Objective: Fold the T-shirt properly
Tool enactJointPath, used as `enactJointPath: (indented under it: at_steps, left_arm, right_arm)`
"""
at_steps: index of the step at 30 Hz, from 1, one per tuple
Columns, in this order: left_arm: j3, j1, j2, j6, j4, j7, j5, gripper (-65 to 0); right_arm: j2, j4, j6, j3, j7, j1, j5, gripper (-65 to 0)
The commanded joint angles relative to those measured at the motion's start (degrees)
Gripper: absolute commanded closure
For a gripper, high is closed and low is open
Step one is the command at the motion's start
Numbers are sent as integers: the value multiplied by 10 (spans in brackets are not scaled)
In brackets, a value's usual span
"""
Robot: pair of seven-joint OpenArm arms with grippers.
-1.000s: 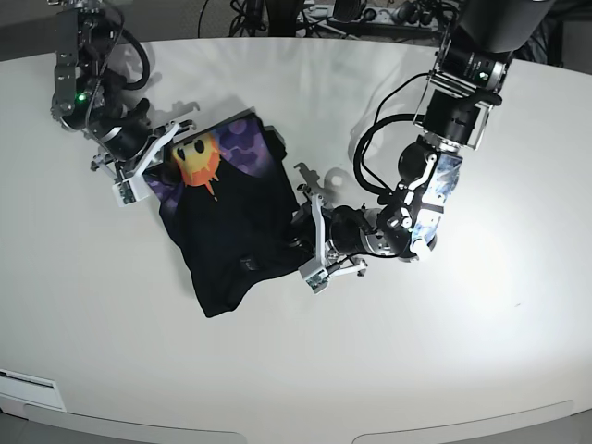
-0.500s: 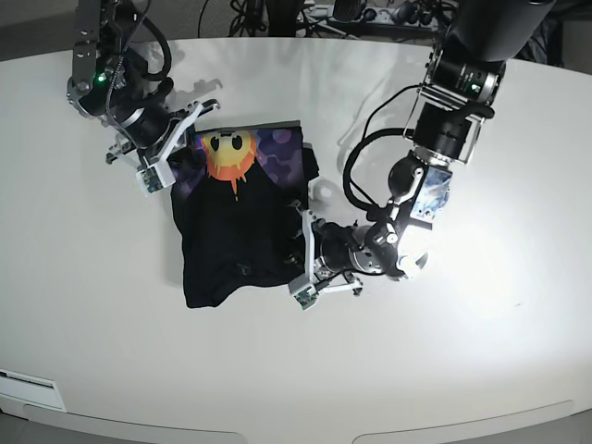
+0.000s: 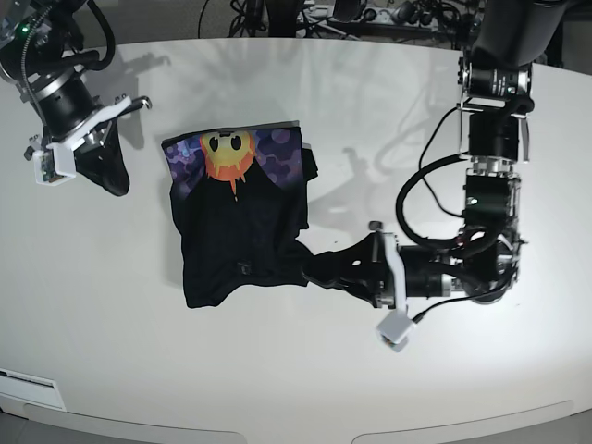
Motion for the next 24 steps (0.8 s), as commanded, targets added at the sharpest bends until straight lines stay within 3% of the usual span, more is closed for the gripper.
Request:
enactJointPath:
  at_steps: [1, 5, 9, 16, 20, 24]
  left_arm:
    - [-17, -1, -12, -5, 23, -1, -15, 0]
    - [-92, 79, -43, -4, 94, -1, -15, 0]
    - [-153, 187, -80, -3, 191, -1, -15, 0]
    - [-241, 402, -150, 5, 403, -1, -15, 0]
    - [-314, 534, -152, 6, 512, -1, -15, 0]
    - [-385, 651, -148, 31, 512, -1, -15, 0]
  right_arm:
    - [5, 10, 19, 21, 14, -13, 50, 0]
    - [6, 10, 75, 93, -21, -47, 171, 0]
    - [5, 10, 93, 151, -64, -88, 247, 0]
    - [5, 10, 97, 204, -123, -168, 294, 0]
    - [4, 10, 97, 233, -163, -217, 310, 0]
    - [2, 10, 97, 254, -223, -258, 373, 0]
